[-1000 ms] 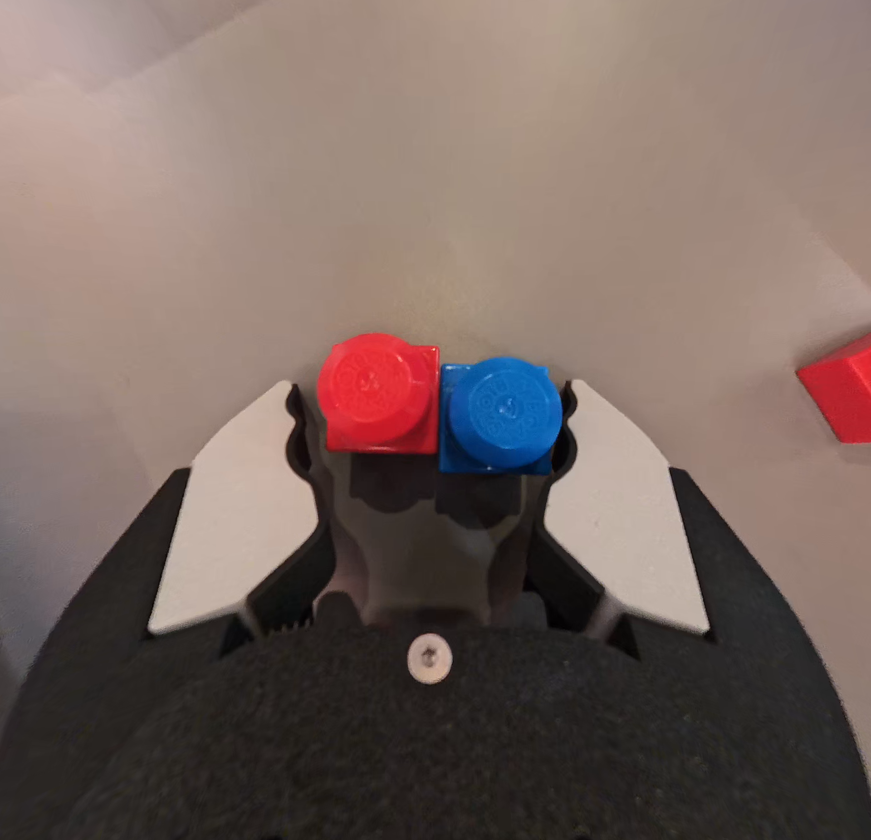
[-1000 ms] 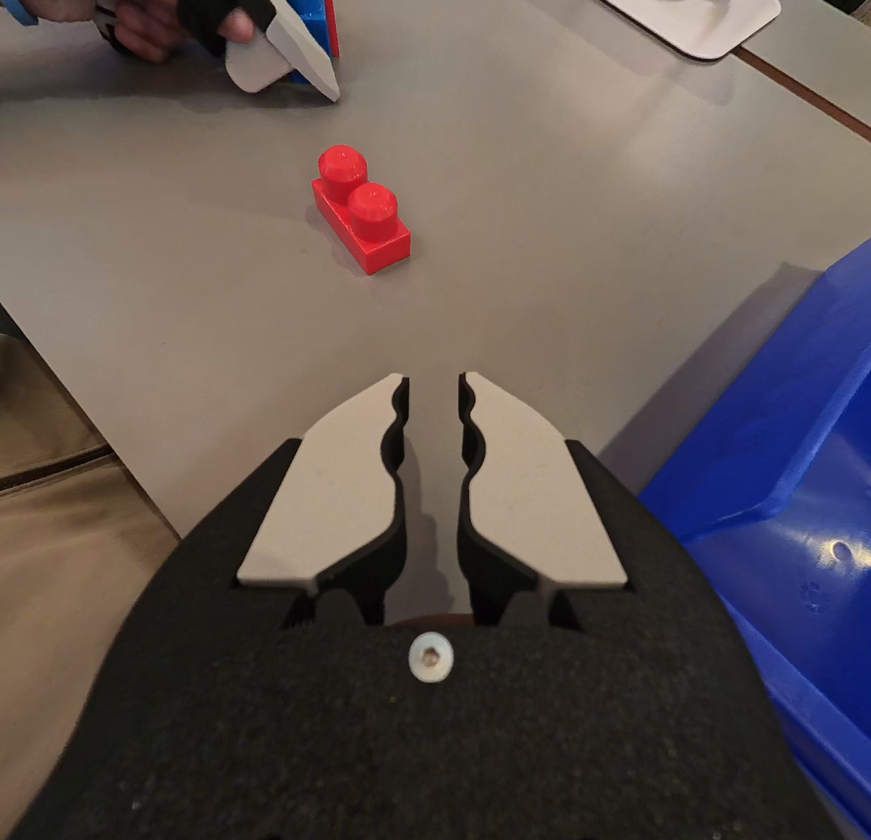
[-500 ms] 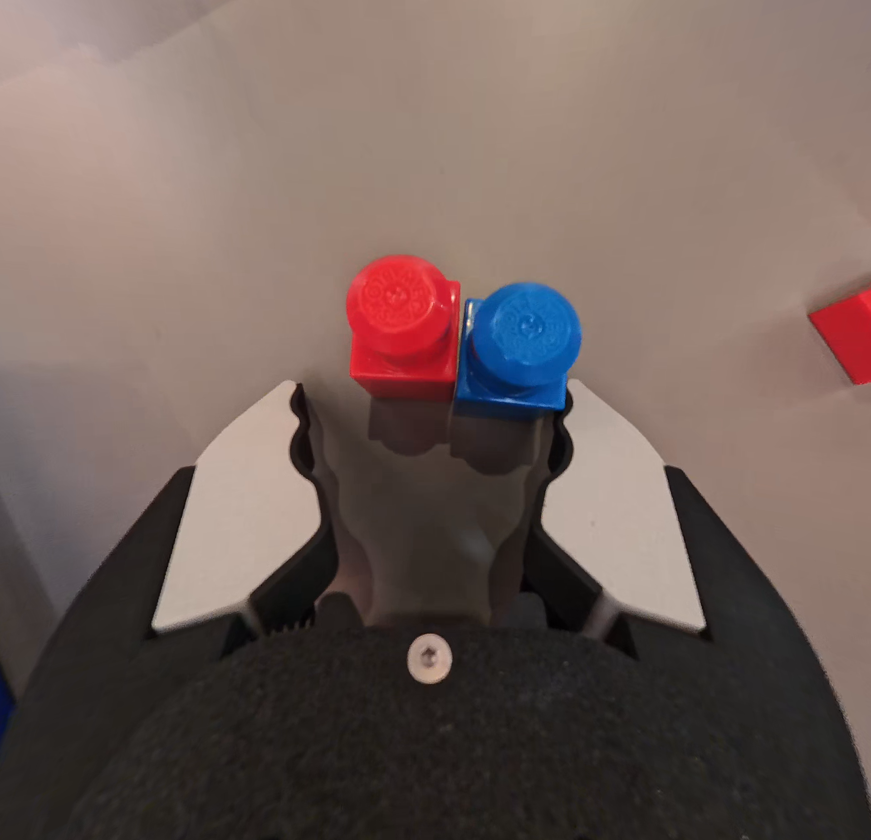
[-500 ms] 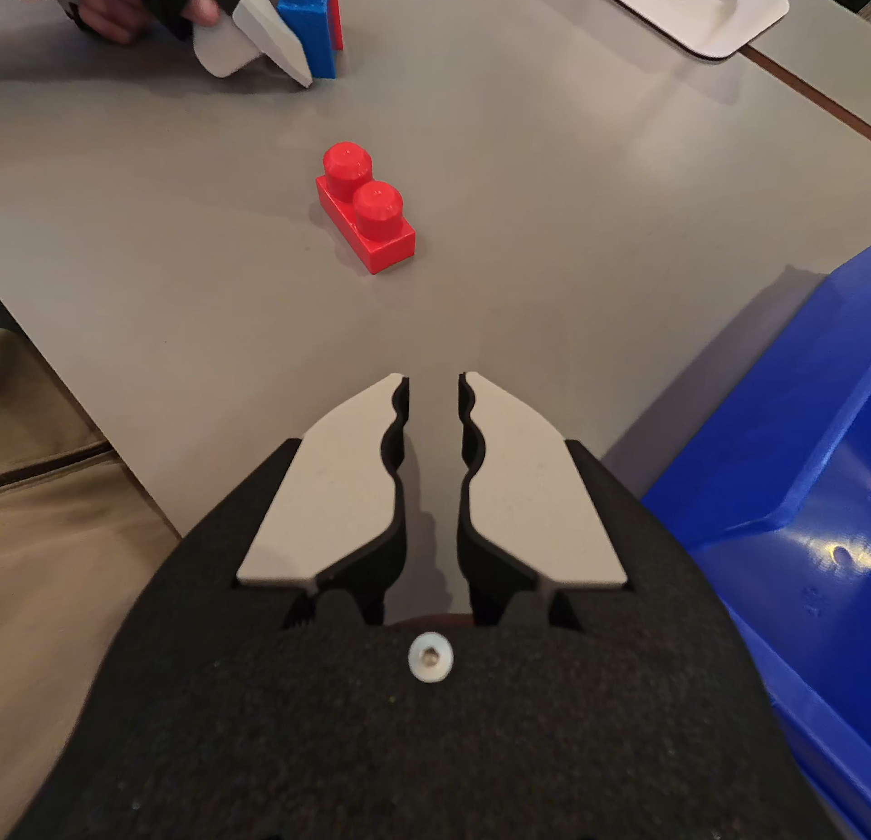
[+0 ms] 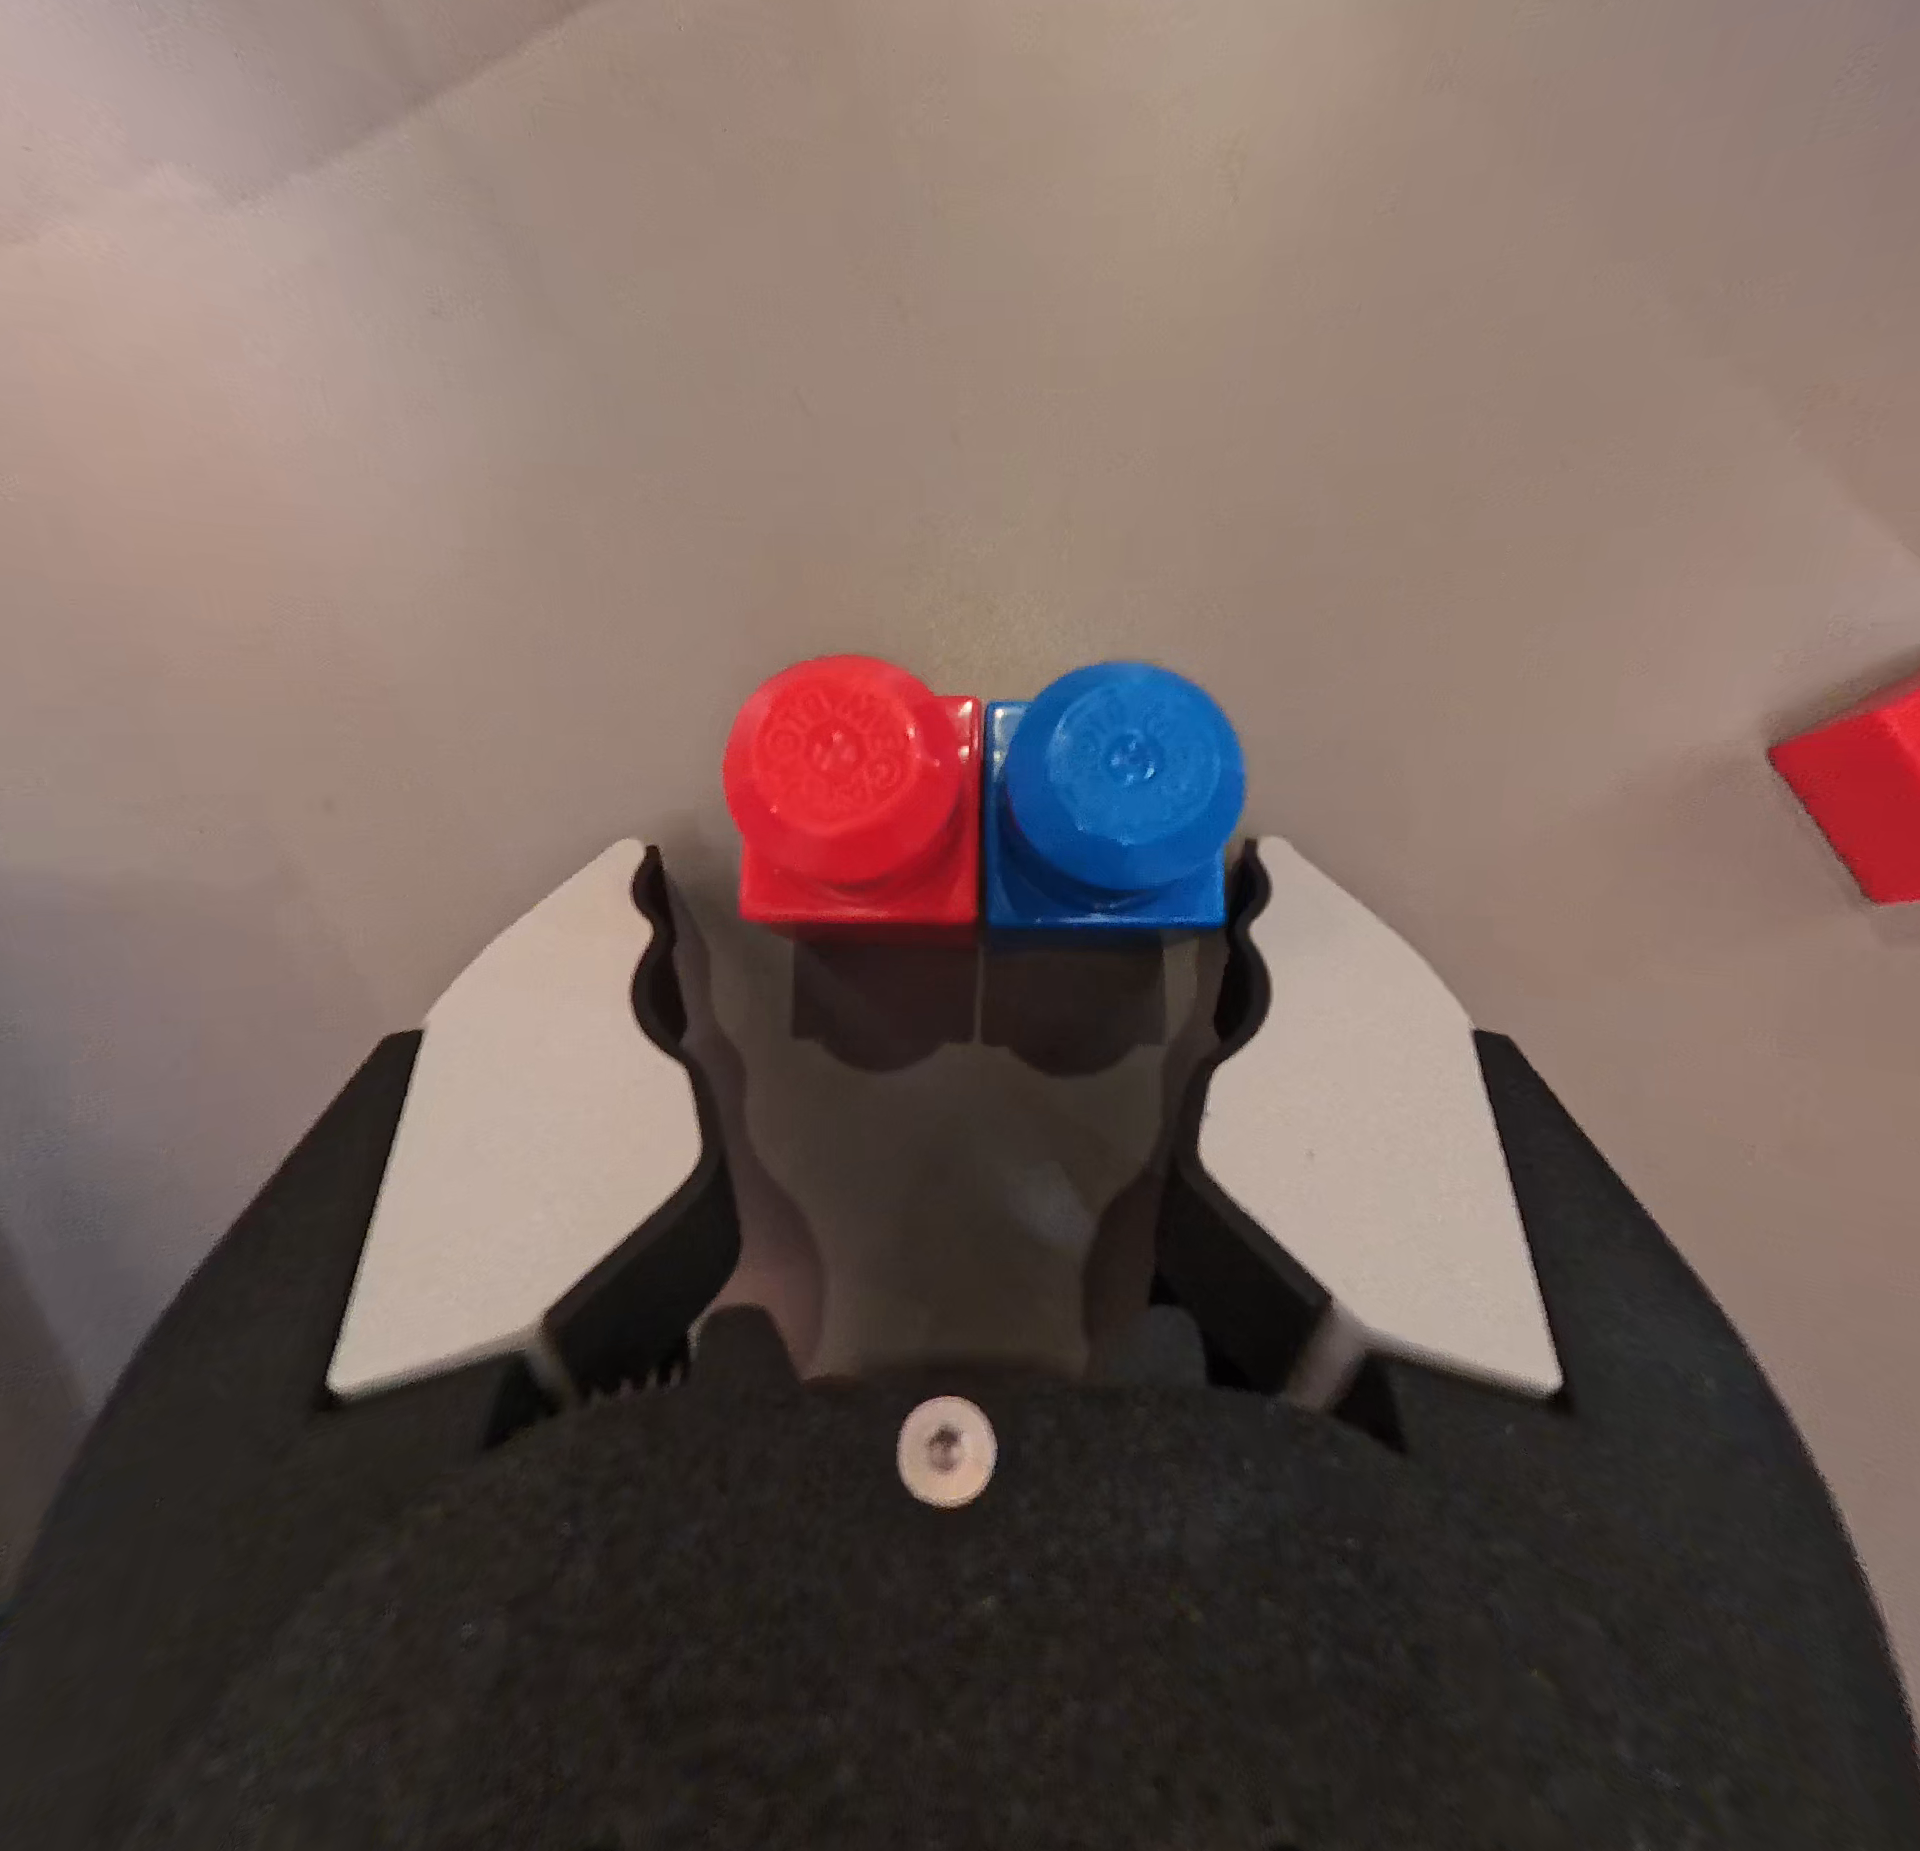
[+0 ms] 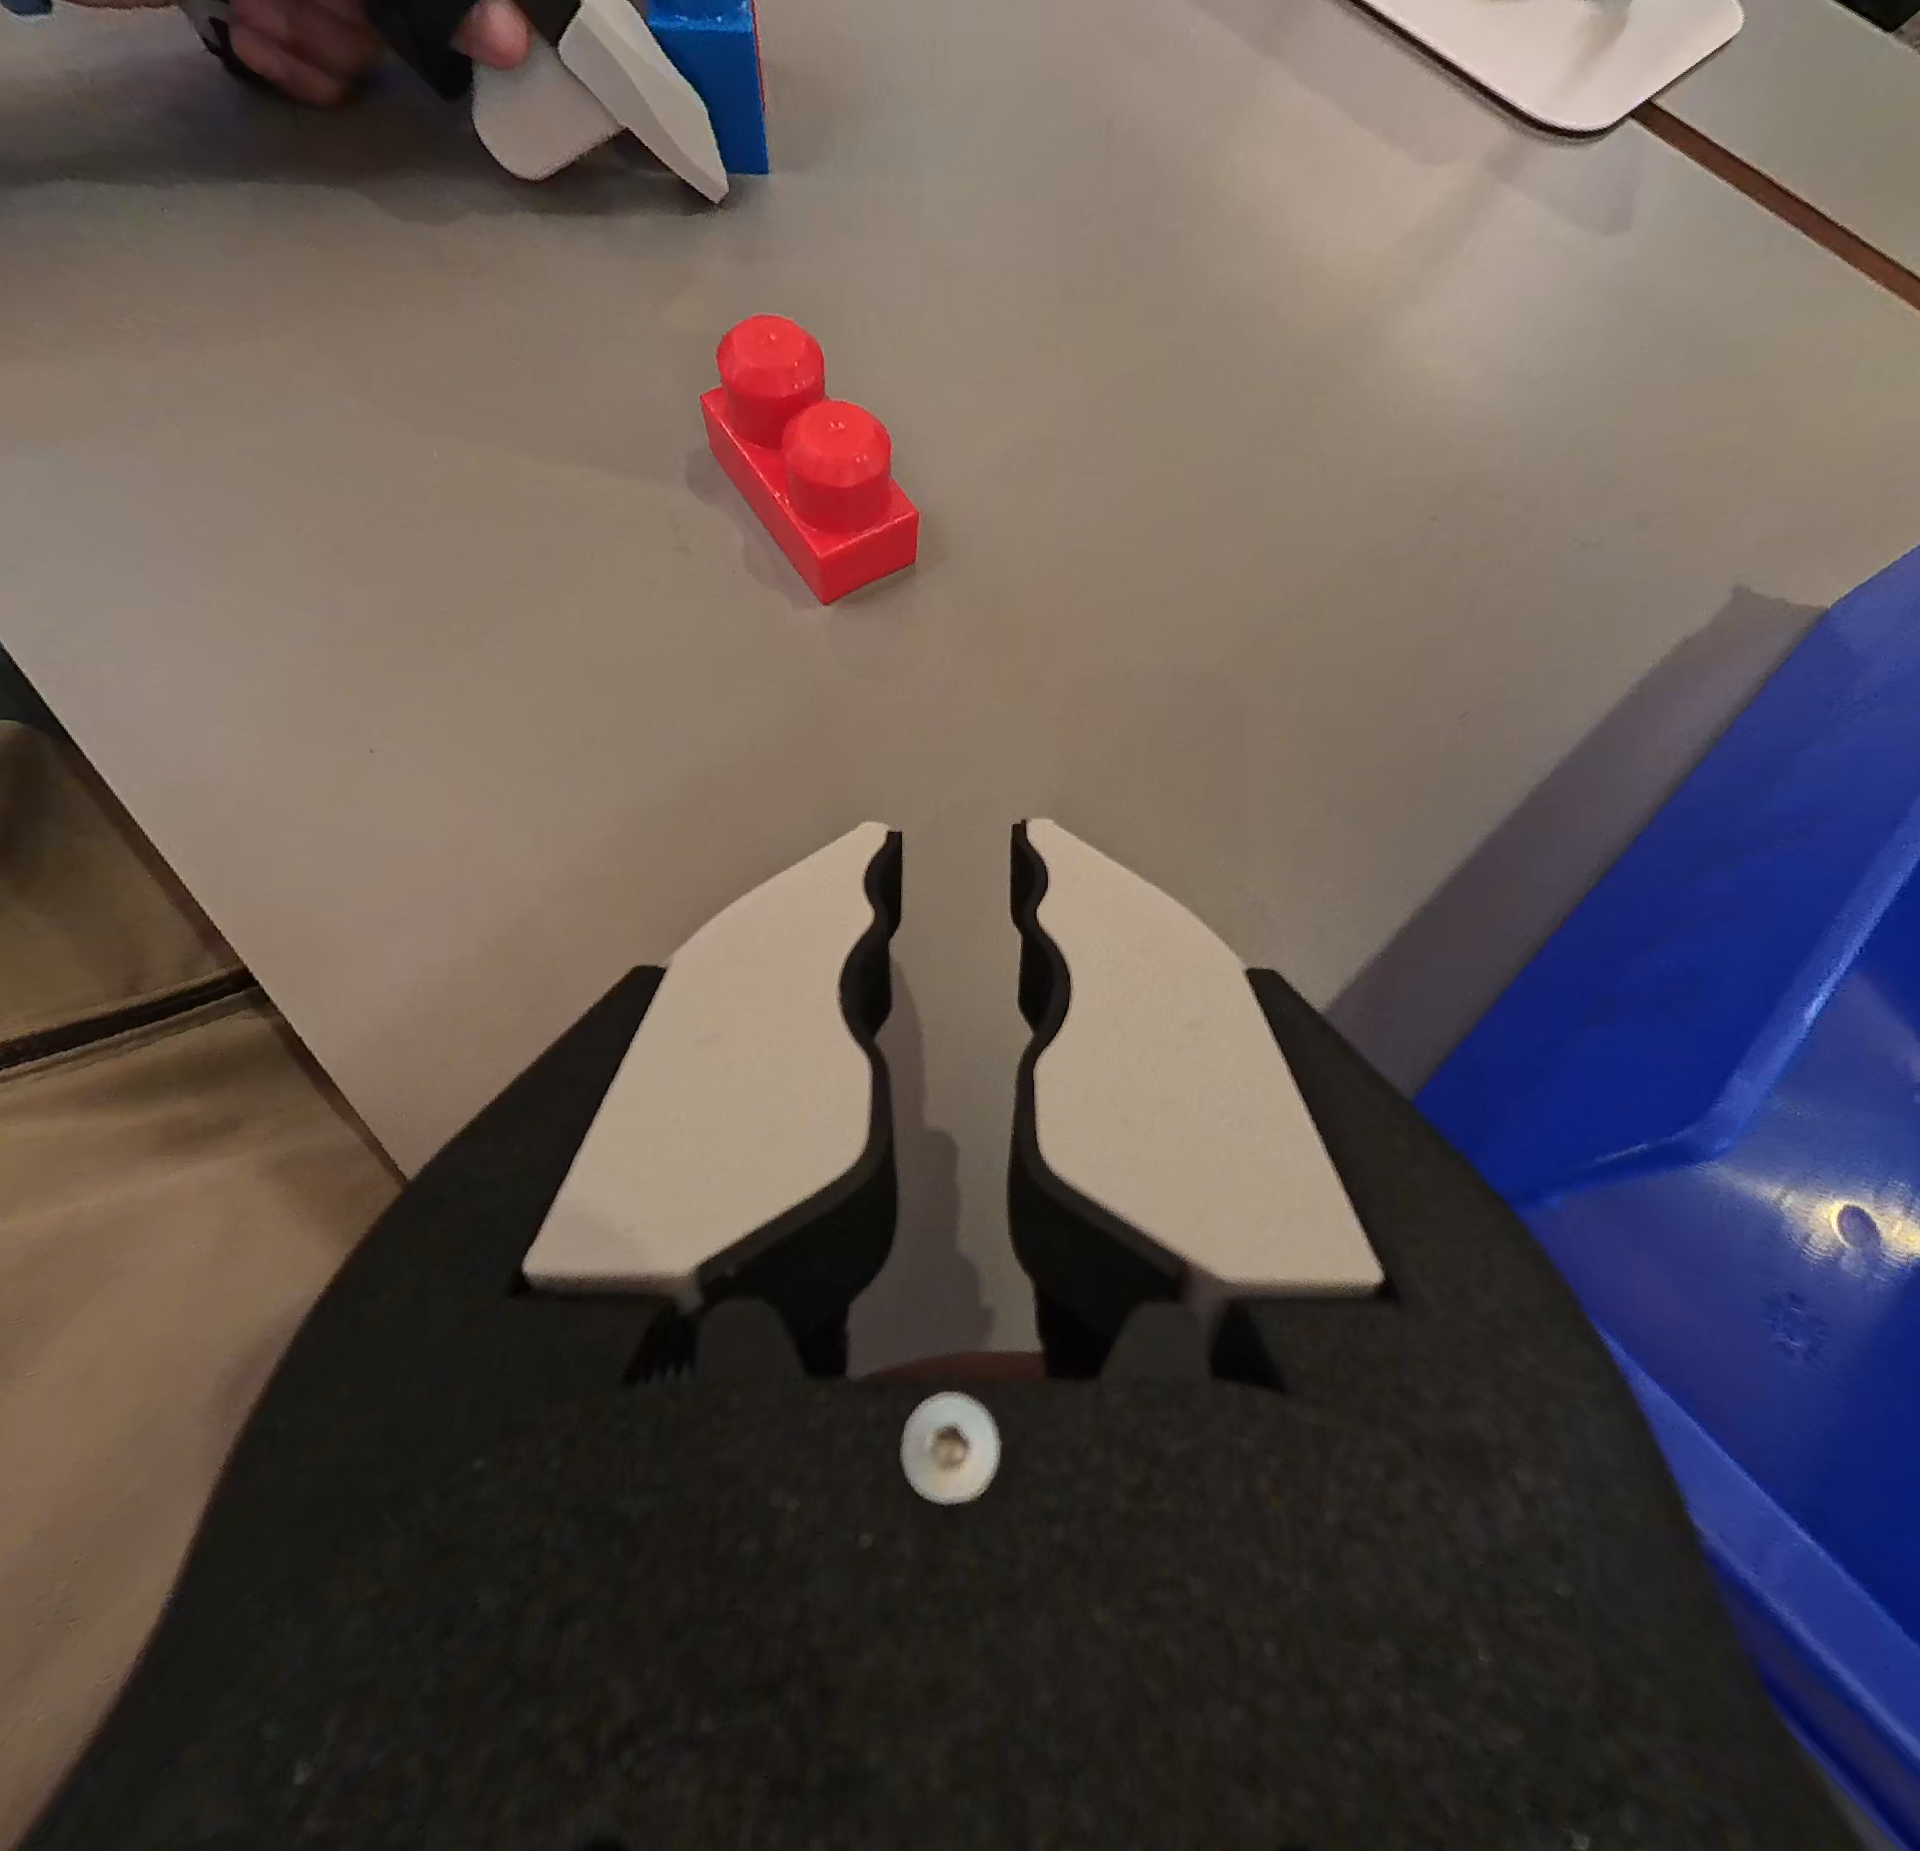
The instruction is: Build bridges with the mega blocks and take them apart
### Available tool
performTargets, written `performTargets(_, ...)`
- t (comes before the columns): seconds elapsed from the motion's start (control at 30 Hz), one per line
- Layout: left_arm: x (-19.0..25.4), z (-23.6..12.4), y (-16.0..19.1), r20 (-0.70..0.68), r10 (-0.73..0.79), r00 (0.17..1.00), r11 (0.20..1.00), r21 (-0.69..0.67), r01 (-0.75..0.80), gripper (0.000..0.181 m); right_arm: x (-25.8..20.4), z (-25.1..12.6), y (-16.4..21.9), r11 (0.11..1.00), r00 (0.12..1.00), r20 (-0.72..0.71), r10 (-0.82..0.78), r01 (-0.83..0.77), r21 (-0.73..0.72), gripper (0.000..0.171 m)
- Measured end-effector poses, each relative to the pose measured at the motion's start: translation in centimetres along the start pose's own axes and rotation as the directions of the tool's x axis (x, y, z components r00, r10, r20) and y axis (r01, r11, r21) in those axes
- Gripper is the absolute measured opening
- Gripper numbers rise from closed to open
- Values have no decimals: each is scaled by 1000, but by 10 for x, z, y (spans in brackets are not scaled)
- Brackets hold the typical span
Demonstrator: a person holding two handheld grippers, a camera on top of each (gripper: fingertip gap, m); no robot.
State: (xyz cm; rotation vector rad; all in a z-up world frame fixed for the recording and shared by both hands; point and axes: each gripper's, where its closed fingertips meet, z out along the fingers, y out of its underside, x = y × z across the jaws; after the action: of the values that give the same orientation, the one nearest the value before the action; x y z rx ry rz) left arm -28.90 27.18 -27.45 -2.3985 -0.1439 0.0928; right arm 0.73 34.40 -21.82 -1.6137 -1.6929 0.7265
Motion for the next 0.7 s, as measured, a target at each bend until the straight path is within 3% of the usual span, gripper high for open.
performTargets(0.5,3,7,-9,-54,-56,997,998,12,57,95,-2,2,3,1000,1000,11,-3,3,-8,20)
performTargets(0.7,4,8,-7,-25,-14,1000,1000,0,14,94,-1,0,3,1000,1000,6,-2,2,-5,20)
